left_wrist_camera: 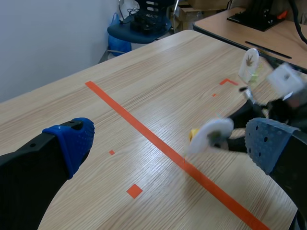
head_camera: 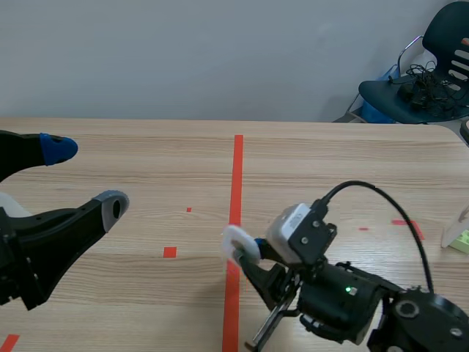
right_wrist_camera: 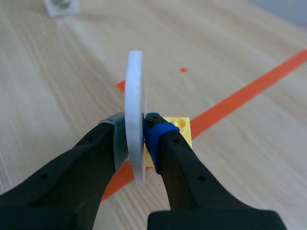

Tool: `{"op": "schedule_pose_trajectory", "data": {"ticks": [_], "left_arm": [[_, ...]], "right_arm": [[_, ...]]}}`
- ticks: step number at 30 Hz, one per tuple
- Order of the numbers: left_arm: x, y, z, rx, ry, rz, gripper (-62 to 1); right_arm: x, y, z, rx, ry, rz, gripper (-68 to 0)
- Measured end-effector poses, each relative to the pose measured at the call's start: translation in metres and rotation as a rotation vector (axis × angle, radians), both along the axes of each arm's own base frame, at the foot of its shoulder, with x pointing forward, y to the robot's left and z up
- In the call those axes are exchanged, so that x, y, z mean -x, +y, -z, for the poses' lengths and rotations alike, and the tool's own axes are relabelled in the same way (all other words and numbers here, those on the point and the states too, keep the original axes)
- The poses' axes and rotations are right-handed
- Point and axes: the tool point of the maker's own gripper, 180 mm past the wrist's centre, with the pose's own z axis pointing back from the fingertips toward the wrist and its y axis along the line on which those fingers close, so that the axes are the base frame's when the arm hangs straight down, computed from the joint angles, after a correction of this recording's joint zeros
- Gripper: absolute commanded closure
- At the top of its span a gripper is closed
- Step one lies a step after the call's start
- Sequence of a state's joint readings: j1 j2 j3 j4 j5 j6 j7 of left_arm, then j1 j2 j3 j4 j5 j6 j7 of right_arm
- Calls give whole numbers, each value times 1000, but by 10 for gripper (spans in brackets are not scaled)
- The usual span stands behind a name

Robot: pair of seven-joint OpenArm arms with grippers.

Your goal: Do the leaf sorting experiment

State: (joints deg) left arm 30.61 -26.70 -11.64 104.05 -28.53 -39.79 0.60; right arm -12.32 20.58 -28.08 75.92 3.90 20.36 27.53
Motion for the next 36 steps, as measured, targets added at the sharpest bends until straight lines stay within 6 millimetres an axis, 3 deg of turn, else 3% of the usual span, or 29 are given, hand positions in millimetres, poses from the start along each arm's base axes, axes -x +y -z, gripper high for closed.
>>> {"op": "schedule_pose_trajectory", "data": {"ticks": [4, 7, 12, 15, 24, 30, 36], "left_arm": [[0, 0, 0, 0, 1, -1, -623], [0, 0, 0, 2, 0, -1, -623], [0, 0, 0, 2, -1, -1, -623], [0, 0, 0, 2, -1, -1, -623], [0, 0, 0, 3, -1, -1, -623], [0, 0, 0, 3, -1, -1, -623], [0, 0, 0, 3, -1, -1, -623]], "right_arm": [[-5, -53, -39, -48, -41, 163, -64], [-6, -99, -51, -35, -38, 302, -64], [-9, -177, -49, 7, 9, 524, -63], [-12, -205, -36, 37, 35, 601, -63], [-30, -253, 34, 31, 174, 784, -63], [-35, -270, 43, 43, 161, 880, -80], [-29, -286, 52, 112, 187, 958, -205]]}}
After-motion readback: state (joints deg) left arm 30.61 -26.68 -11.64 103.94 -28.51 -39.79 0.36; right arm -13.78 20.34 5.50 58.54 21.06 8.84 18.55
